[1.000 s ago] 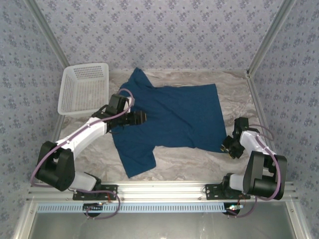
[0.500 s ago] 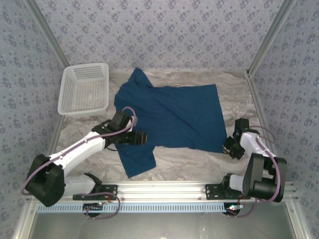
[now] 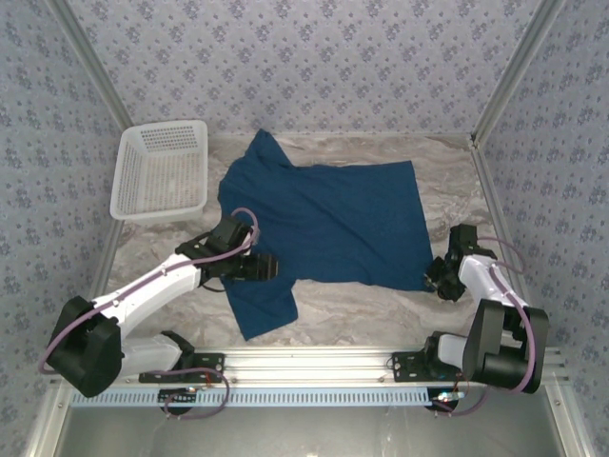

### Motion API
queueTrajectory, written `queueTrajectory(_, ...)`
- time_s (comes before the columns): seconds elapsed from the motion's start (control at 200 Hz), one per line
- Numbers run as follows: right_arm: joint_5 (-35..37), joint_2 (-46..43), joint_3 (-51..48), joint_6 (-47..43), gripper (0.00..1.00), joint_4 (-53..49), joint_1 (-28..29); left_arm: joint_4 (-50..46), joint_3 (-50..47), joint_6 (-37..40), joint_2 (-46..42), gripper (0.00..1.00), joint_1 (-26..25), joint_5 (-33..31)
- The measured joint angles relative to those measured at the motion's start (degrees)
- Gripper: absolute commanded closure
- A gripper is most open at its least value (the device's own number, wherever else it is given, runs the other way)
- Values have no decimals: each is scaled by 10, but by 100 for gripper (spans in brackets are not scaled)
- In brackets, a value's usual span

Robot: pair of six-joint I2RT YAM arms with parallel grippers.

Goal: Fold the inside-out t-shirt

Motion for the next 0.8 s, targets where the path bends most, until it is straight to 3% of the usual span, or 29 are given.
queueTrajectory(0.45,-1,15,-5,-2,69,19,0,0,0,2,20,24,0,-5)
queueTrajectory(0.799,7,39,2,-6,84,23,-2,-12,2,12,17,24,0,-14)
